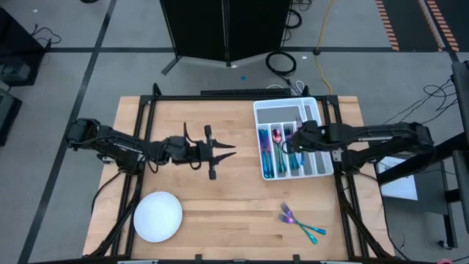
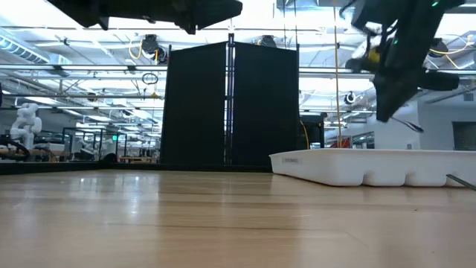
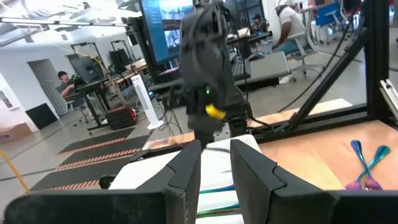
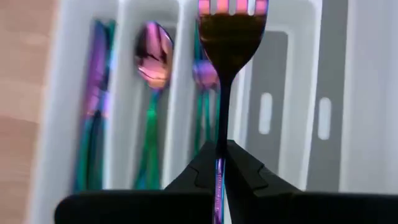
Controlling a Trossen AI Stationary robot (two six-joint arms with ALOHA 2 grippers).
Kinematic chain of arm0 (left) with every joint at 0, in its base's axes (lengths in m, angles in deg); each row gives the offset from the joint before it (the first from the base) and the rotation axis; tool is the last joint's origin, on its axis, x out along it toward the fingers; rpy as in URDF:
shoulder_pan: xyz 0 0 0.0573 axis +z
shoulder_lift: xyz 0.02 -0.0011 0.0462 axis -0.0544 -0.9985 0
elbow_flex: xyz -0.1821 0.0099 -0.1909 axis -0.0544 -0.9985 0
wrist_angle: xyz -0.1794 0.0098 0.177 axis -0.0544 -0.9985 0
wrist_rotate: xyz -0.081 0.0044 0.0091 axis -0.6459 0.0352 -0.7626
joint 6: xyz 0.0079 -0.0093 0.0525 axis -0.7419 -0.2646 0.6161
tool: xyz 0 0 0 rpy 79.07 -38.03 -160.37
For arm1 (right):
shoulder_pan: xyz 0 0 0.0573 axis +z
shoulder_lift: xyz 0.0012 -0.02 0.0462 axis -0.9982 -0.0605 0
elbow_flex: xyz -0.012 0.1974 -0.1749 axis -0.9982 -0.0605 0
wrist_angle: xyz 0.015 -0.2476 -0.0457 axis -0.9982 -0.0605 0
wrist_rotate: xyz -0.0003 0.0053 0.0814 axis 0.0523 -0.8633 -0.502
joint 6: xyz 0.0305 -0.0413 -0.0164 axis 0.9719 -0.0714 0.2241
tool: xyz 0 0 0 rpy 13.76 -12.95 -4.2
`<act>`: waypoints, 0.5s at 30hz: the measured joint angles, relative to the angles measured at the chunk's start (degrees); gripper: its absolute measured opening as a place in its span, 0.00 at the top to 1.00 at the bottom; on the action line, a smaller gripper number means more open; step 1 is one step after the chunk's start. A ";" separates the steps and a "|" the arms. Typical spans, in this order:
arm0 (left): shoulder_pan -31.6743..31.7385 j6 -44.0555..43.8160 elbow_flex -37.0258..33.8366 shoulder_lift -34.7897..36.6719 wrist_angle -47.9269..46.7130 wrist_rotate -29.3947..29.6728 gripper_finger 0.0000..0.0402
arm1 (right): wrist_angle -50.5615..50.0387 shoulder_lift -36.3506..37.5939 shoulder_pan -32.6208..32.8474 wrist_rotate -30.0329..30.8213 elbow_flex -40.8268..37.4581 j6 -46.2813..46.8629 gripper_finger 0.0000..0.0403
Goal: Sort silverware
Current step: Put the blue fork into the utensil organizer
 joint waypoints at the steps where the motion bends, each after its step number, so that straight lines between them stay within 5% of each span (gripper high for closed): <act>1: 0.07 -0.03 0.00 0.00 0.36 -0.01 0.78 | 0.05 -1.18 -1.21 -0.98 0.00 -1.50 1.00; 10: 0.20 -0.04 0.04 0.00 0.29 0.00 0.78 | 17.87 -7.46 -8.80 -16.90 -0.07 -20.21 1.00; 15: 0.22 -0.10 0.04 0.00 -0.56 0.00 0.78 | 18.15 -7.73 -13.35 -23.75 -0.04 -28.46 1.00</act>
